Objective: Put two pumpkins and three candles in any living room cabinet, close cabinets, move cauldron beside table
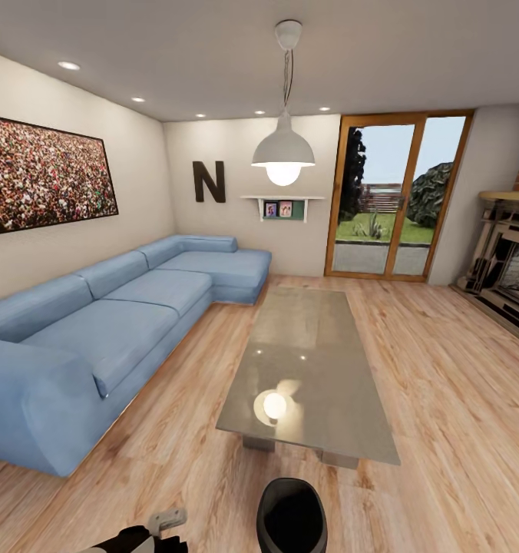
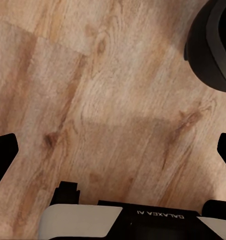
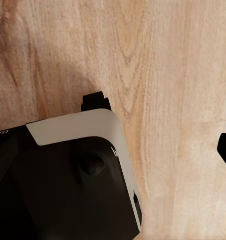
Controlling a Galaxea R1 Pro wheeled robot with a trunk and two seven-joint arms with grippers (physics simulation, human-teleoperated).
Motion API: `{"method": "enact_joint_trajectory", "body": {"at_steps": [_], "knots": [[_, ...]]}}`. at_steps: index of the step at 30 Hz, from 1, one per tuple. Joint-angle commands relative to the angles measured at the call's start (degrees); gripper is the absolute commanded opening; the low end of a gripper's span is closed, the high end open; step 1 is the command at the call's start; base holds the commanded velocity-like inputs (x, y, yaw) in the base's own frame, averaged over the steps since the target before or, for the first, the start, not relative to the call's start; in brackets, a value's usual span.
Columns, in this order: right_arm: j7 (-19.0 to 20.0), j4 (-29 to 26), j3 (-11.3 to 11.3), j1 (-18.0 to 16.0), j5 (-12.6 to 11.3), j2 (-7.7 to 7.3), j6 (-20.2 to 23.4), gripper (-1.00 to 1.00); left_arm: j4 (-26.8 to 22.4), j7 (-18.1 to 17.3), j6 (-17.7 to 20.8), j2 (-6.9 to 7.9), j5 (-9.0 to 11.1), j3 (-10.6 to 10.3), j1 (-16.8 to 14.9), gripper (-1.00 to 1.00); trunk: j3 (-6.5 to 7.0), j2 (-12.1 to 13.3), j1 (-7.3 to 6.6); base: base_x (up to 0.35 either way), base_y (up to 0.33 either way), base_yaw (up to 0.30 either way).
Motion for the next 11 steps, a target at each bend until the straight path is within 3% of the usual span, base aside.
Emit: {"method": "enact_joint_trajectory", "body": {"at_steps": [1, 11], "knots": [[-0.1, 0.0, 0.5, 0.0, -0.6, 0.01, 0.2, 1.00, 0.1, 0.0, 0.1, -0.04, 0.6, -0.5, -0.1, 1.00, -0.07, 0.0, 0.00, 0.000, 0.000, 0.000], [-0.1, 0.0, 0.5, 0.0, -0.6, 0.01, 0.2, 1.00, 0.1, 0.0, 0.1, -0.05, 0.6, -0.5, -0.1, 1.00, -0.07, 0.0, 0.00, 0.000, 0.000, 0.000]]}}
